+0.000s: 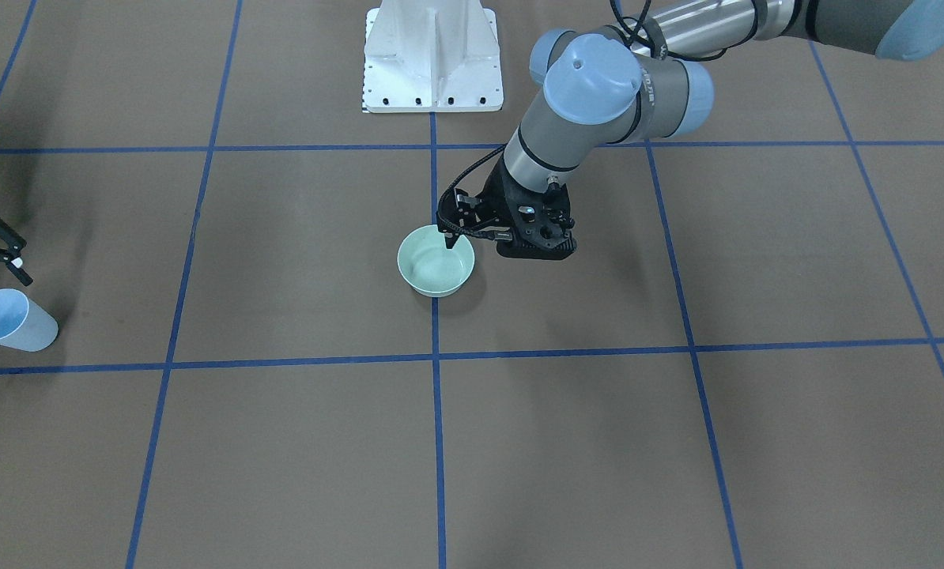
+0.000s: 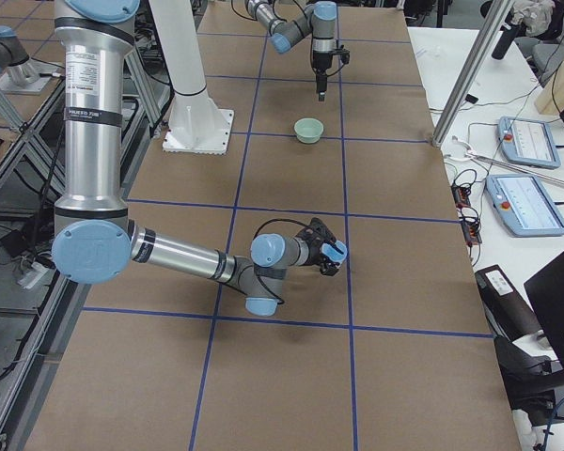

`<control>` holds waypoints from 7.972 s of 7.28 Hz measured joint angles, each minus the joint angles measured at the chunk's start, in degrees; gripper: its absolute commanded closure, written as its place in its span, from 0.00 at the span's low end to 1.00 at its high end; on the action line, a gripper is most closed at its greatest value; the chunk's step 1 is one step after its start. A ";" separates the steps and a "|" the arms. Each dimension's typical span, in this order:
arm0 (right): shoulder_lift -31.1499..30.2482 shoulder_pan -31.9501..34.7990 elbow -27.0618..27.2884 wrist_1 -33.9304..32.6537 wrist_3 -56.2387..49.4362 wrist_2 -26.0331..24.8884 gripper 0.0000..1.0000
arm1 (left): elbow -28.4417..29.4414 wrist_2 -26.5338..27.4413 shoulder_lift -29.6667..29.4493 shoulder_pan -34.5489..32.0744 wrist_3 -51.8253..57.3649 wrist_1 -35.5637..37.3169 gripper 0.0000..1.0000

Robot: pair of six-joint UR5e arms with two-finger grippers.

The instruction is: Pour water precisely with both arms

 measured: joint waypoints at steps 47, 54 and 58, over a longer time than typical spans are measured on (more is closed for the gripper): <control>61.72 -37.55 14.87 -133.59 -23.75 -39.60 0.65 | 1.98 -12.39 21.98 -19.90 34.88 -0.07 0.01; 40.25 -33.05 34.96 -100.89 10.85 -30.01 0.64 | 1.61 -12.40 21.25 -20.50 33.84 0.00 0.01; 10.70 -18.10 41.16 -64.40 16.83 -17.33 0.59 | 1.30 -12.37 20.10 -20.34 31.57 -0.07 0.01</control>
